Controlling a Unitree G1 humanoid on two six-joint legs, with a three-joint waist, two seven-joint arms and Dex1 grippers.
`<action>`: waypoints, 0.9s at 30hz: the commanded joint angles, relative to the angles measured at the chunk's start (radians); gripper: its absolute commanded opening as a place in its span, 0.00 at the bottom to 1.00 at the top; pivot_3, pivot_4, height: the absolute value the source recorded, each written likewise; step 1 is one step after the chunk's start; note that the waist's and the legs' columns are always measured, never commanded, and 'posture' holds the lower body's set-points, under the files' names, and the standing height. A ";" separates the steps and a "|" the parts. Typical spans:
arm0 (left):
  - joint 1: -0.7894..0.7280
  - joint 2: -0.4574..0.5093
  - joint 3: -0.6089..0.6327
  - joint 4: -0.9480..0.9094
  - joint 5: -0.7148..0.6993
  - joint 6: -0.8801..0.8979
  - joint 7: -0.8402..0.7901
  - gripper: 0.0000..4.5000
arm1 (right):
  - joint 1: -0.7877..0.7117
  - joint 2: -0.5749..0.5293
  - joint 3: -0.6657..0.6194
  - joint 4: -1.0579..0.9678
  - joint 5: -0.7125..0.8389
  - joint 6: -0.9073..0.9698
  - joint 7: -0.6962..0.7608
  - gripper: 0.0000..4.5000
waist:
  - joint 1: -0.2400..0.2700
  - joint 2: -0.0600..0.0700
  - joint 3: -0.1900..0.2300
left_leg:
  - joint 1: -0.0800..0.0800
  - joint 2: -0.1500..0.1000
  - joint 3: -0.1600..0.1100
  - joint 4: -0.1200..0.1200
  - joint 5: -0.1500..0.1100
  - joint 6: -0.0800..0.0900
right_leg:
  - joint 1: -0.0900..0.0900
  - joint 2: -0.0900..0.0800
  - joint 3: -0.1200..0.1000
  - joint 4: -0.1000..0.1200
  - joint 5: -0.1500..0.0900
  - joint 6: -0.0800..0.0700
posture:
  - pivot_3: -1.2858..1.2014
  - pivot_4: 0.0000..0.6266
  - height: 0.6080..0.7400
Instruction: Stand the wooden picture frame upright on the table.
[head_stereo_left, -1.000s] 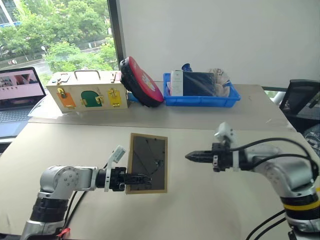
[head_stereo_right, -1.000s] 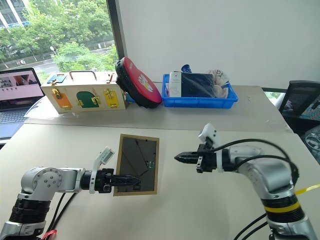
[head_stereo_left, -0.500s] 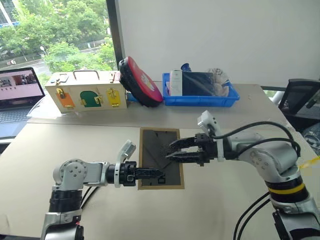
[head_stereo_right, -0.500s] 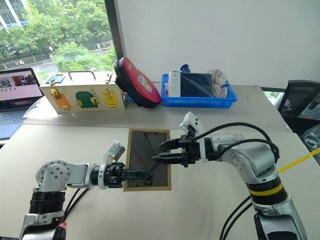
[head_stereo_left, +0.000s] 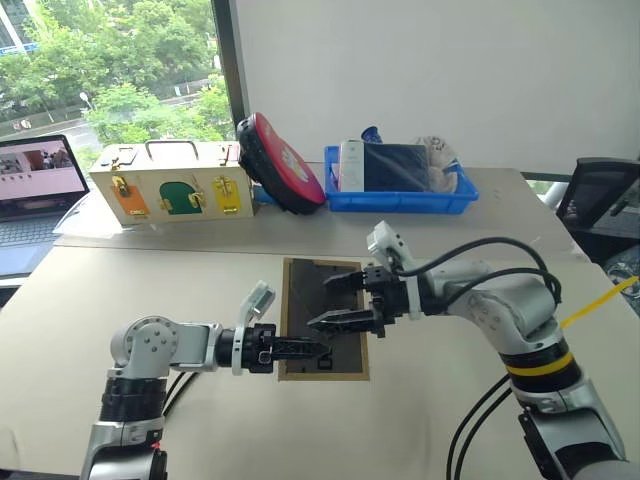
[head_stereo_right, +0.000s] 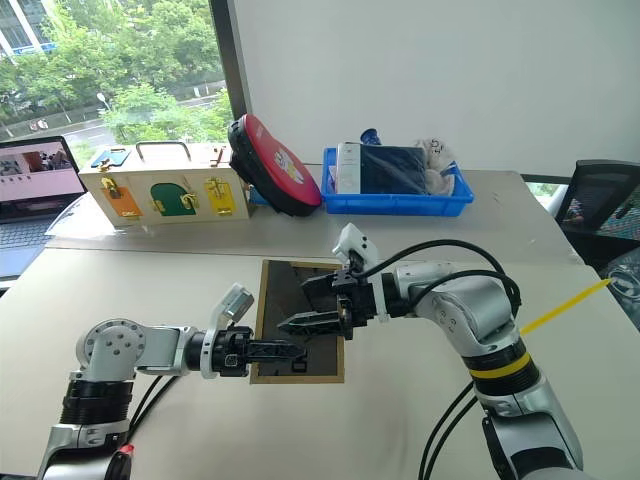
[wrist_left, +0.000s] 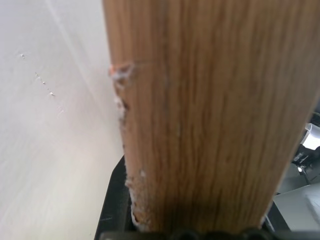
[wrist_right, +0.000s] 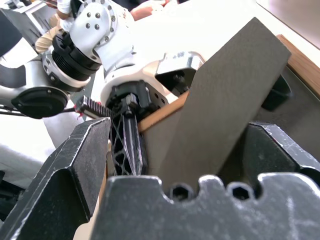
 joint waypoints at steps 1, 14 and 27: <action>-0.035 0.006 0.005 -0.019 -0.033 -0.028 -0.051 0.24 | 0.001 -0.019 -0.021 -0.054 0.038 0.009 0.031 0.99 | 0.001 0.000 0.000 | 0.000 0.000 0.000 0.000 0.000 0.000 | 0.000 0.000 0.000 0.000 0.000 0.000 | 0.52 0.24 0.96; -0.047 0.039 0.009 0.011 -0.016 -0.049 -0.087 0.24 | 0.127 -0.207 -0.152 -0.186 0.160 0.024 0.088 0.99 | -0.003 0.000 0.000 | 0.000 0.000 -0.001 0.000 0.000 0.000 | 0.000 0.000 -0.001 0.000 0.000 0.000 | 0.52 0.24 0.96; -0.078 0.106 0.033 0.118 -0.096 0.020 -0.171 0.24 | 0.443 -0.394 -0.189 -0.041 -0.526 -0.914 -0.063 0.99 | 0.002 0.000 0.000 | -0.001 0.000 0.000 0.000 0.000 0.000 | -0.001 0.000 -0.001 -0.001 0.000 0.000 | 0.52 0.24 0.96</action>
